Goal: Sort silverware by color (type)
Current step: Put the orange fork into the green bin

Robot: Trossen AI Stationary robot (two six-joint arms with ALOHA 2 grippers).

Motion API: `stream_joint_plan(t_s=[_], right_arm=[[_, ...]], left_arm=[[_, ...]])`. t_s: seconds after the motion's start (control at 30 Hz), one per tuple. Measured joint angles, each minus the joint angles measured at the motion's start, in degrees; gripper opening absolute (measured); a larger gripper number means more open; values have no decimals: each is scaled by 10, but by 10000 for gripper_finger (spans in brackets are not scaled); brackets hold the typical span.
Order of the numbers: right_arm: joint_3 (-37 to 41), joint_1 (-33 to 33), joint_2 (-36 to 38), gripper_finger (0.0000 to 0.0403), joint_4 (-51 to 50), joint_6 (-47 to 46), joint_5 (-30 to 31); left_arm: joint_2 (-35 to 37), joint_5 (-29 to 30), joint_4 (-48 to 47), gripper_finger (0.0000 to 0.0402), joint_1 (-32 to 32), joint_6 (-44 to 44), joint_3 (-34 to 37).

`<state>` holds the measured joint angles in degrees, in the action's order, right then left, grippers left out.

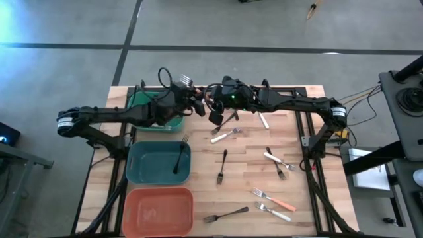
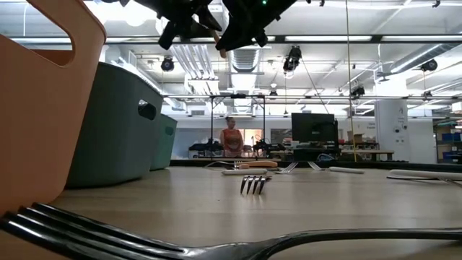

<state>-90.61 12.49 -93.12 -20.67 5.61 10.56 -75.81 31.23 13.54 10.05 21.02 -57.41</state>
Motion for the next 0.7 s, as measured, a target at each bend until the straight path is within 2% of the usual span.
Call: stream_joint_plan(t_s=[0.1,0.33,0.4,0.53,0.6,0.7], right_arm=[[0,0,2,71,0,0,1],[0,-1,6,72,6,-5,6],[0,0,7,97,7,-11,7],[-1,3,11,182,1,-13,21],[-1,4,14,213,-8,-21,21],[-1,6,19,235,-43,-32,18]], left_arm=[[9,-39,-10,25,9,2,0],[31,-68,-40,23,21,6,0],[34,-78,-41,23,26,3,0],[41,-69,-66,20,36,-22,0],[50,-70,-100,20,48,-28,0],[70,-71,-193,20,69,-40,-11]])
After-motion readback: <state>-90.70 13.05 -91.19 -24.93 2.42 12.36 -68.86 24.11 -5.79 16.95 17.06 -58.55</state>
